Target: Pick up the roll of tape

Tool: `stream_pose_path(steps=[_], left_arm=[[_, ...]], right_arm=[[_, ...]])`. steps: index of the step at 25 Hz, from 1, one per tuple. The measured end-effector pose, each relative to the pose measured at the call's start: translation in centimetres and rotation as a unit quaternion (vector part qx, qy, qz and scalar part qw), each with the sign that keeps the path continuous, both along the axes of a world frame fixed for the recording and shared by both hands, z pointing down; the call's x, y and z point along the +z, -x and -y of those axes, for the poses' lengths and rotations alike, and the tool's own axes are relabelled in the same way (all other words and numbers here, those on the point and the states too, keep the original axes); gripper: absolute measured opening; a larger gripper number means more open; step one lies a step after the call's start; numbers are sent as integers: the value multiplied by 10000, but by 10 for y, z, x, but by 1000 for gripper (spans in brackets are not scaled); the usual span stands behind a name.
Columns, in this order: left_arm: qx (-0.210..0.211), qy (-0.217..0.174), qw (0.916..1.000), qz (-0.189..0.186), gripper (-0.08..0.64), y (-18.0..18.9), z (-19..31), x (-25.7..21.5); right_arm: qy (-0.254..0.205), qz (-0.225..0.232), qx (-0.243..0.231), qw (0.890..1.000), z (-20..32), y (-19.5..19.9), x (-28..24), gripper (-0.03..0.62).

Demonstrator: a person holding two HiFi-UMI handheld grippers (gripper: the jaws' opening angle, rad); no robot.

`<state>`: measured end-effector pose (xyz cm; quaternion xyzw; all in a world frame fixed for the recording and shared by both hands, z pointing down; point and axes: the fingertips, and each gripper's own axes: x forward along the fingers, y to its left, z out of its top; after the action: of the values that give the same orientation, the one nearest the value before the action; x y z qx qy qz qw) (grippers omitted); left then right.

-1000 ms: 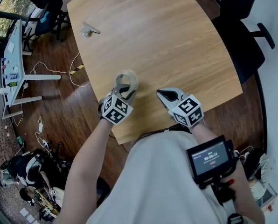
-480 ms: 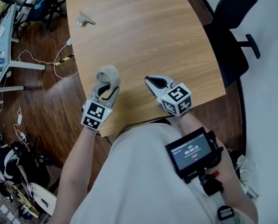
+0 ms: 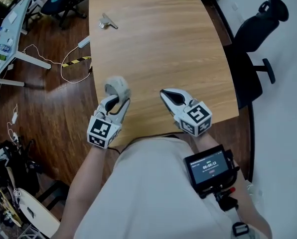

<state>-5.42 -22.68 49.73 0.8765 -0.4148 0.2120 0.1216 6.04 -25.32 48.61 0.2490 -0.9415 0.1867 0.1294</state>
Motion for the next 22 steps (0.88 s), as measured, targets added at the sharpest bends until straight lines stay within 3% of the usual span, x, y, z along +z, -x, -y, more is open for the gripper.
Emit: stream_pose_path(steps=[14,22], left_arm=[[-649,-594,9940,-646,95,29,-30,-54],[-629,-947,9911,-696,95,40,-42,-78]], right_arm=[[-563,258,-309,9976,-9,33,-69,5],[-820,404,-603,9940,-25,60,-96,5]])
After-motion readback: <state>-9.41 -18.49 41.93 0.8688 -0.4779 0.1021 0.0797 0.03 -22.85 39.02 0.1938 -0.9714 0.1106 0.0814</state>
